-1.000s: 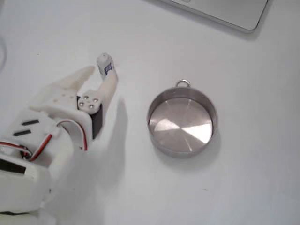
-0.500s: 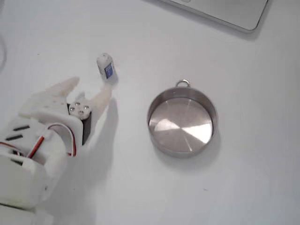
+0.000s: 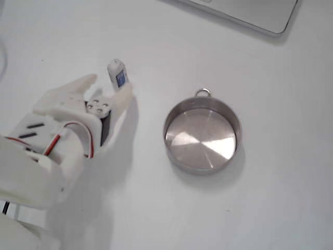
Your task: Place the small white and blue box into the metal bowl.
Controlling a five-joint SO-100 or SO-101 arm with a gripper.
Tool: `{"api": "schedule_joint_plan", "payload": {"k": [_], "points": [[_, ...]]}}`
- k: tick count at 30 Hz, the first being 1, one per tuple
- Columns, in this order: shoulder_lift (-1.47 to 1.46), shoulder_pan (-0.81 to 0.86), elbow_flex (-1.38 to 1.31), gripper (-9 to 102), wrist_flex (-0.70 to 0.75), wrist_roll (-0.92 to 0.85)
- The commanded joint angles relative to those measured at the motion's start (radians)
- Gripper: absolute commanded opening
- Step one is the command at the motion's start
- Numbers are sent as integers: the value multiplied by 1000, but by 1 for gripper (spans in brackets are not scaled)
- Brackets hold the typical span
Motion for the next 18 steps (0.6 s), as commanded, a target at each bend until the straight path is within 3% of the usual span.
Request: {"api": "schedule_joint_plan", "payload": {"k": [1,18], "points": [[-12,23,-31,23,-14,5],[-117,49,-144,22,-14,25]]}}
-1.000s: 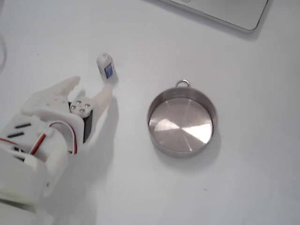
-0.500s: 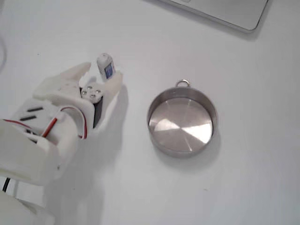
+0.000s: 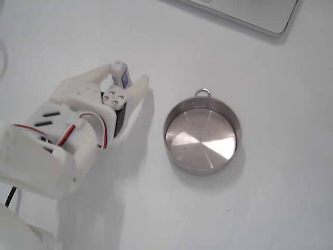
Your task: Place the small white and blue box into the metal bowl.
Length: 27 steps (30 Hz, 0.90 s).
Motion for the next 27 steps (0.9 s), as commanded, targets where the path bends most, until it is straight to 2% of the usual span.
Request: {"api": "schedule_joint_plan", "payload": {"k": [1,7,13,17,27], "points": [[-41,-6,-52,22,-14,29],[-80,-9,-95,21,-14,40],[-66,2,-84,5,-14,31],[-64,6,-81,-1,-14,29],[-15,9,-34,-3,-14,40]]}}
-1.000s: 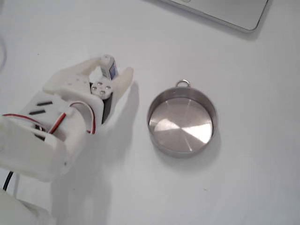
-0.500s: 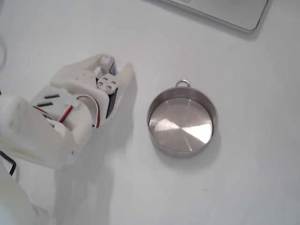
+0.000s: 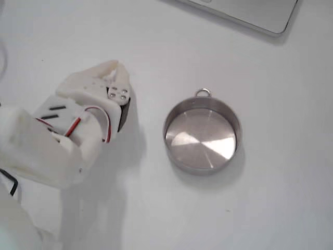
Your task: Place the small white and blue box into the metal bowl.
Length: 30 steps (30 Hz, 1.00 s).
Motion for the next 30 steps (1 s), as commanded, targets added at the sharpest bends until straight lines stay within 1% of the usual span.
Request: {"api": "schedule_joint_plan", "payload": {"k": [1,6,15,22,30], "points": [[57,9,32,-3,-14,8],[46,35,38,-5,-14,8],[55,35,43,-3,-14,8],[95,21,89,14,-14,9],[184,20,169,20,-14,9]]}}
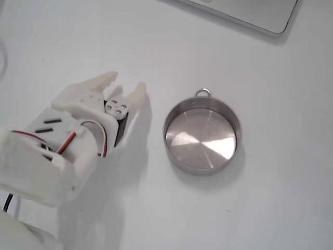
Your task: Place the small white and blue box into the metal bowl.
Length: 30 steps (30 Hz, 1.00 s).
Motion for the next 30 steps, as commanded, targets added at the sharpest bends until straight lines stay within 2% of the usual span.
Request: {"api": "schedule_joint_plan", "payload": {"k": [1,8,13,19,30], "points": [[61,-6,41,21,-14,11],[129,-23,138,21,-12,11],[127,-74,153,27,-12,14],[127,-146,160,31,-12,129],[126,-143,209,33,-12,150]]}}
